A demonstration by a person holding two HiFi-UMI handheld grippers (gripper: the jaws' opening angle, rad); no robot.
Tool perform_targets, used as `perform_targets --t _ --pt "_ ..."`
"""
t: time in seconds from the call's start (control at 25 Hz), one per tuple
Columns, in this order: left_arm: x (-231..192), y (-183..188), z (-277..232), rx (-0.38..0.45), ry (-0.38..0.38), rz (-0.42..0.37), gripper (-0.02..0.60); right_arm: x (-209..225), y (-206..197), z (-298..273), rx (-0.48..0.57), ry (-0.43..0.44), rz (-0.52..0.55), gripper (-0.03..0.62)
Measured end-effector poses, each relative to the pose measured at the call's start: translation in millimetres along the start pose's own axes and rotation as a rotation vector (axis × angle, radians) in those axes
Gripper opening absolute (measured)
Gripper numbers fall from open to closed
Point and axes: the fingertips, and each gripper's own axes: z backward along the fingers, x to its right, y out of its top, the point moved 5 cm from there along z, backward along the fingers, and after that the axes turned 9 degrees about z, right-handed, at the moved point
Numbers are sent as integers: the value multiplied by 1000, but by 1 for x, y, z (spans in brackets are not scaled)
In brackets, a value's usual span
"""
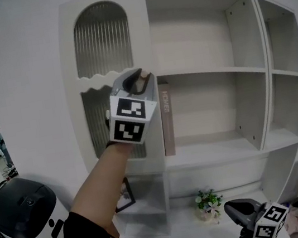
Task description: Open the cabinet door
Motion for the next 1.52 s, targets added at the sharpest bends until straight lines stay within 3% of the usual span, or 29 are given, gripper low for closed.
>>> perform_targets --t 0.32,0.96,1.24,1.52 --pt "0 0 0 -22 -28 -71 84 -6 -7 -6 -4 20 -11 0" --pt "2 16 16 -125 -43 -16 77 -11 0 25 -33 103 15 0" --pt "3 28 29 -168 -54 63 75 -21 0 56 -42 127 29 0" --pt "3 44 54 -157 -40 167 72 -34 -2 77 -32 147 28 0"
